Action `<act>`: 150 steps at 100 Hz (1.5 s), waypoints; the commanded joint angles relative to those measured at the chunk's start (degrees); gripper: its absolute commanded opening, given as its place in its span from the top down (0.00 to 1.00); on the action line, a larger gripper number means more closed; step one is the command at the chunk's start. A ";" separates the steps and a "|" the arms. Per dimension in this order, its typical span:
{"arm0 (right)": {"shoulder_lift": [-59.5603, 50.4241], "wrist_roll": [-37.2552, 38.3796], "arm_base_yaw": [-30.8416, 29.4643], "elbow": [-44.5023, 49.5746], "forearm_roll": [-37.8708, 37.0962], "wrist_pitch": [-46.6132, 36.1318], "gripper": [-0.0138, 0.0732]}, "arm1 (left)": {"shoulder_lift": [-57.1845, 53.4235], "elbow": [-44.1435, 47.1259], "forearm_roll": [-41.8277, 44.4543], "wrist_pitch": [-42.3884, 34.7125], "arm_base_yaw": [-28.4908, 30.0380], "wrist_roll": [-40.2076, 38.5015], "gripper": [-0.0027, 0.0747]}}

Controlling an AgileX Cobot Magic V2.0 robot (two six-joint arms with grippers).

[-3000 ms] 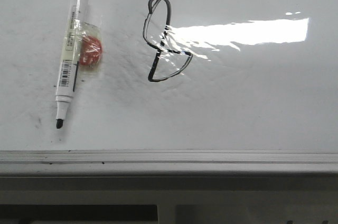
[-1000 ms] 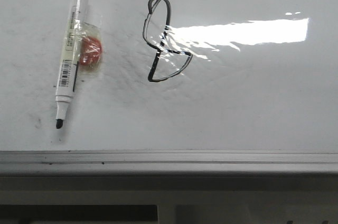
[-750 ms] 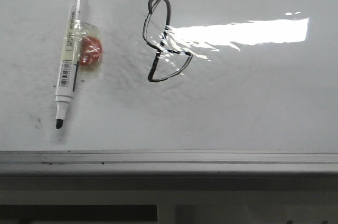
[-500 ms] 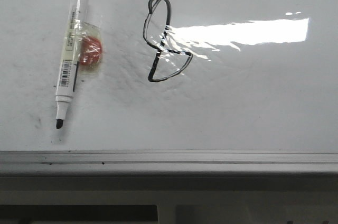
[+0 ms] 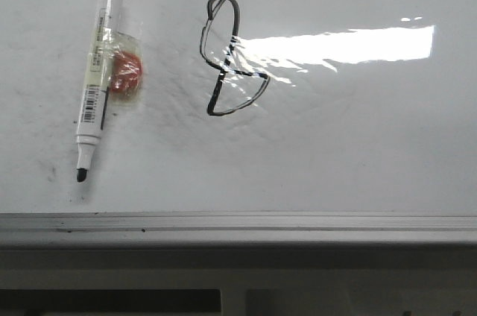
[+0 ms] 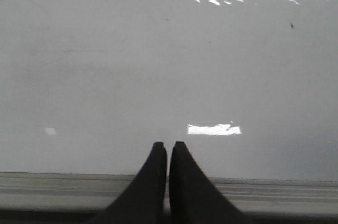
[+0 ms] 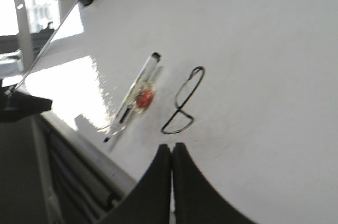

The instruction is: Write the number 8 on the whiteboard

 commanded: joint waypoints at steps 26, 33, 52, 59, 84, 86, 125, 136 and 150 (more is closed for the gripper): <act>0.58 -1.08 -29.30 0.72 4.20 -7.11 0.92 | -1.54 2.31 -0.61 -2.51 0.20 -0.71 0.99; 0.58 -1.08 -35.36 0.72 4.29 -4.98 0.92 | -1.54 2.31 -0.61 -2.51 0.20 -0.71 0.99; -2.07 -11.52 -45.86 0.72 11.62 4.55 0.92 | -1.54 2.31 -0.61 -2.51 0.20 -0.71 0.99; -2.88 -11.62 -47.60 0.72 11.62 9.41 0.92 | -1.54 2.31 -0.61 -2.51 0.20 -0.71 0.99; -3.15 -15.33 -48.59 0.72 11.62 19.39 0.92 | -1.54 2.31 -0.61 -2.51 0.20 -0.71 0.99; -3.15 -16.41 -48.59 0.72 11.62 19.69 0.92 | -1.54 2.31 -0.61 -2.51 0.20 -0.71 0.99; -3.23 -17.05 -48.59 0.72 11.79 24.40 0.92 | -1.54 2.31 -0.61 -2.51 0.20 -0.71 0.99; -3.23 -17.05 -48.59 0.72 11.79 24.40 0.92 | -1.54 2.31 -0.61 -2.51 0.20 -0.71 0.99; -3.23 -17.05 -48.59 0.72 11.79 24.40 0.92 | -1.54 2.31 -0.61 -2.51 0.20 -0.71 0.99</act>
